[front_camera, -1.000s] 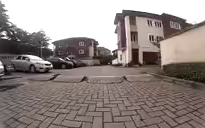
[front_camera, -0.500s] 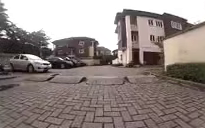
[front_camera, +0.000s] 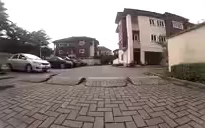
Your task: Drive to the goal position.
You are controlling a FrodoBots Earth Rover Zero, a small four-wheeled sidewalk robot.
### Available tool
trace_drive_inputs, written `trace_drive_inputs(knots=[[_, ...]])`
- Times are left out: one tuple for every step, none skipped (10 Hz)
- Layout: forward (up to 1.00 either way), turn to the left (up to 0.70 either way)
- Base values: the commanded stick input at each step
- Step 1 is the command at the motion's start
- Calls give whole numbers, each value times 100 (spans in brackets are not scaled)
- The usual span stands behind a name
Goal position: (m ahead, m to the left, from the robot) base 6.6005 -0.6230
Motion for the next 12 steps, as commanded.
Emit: trace_drive_inputs(knots=[[50, 0], [50, -23], [50, -50], [50, -50], [50, 0], [50, 0], [50, 0], [50, 0], [50, 0], [50, 0], [50, 0], [50, 0]])
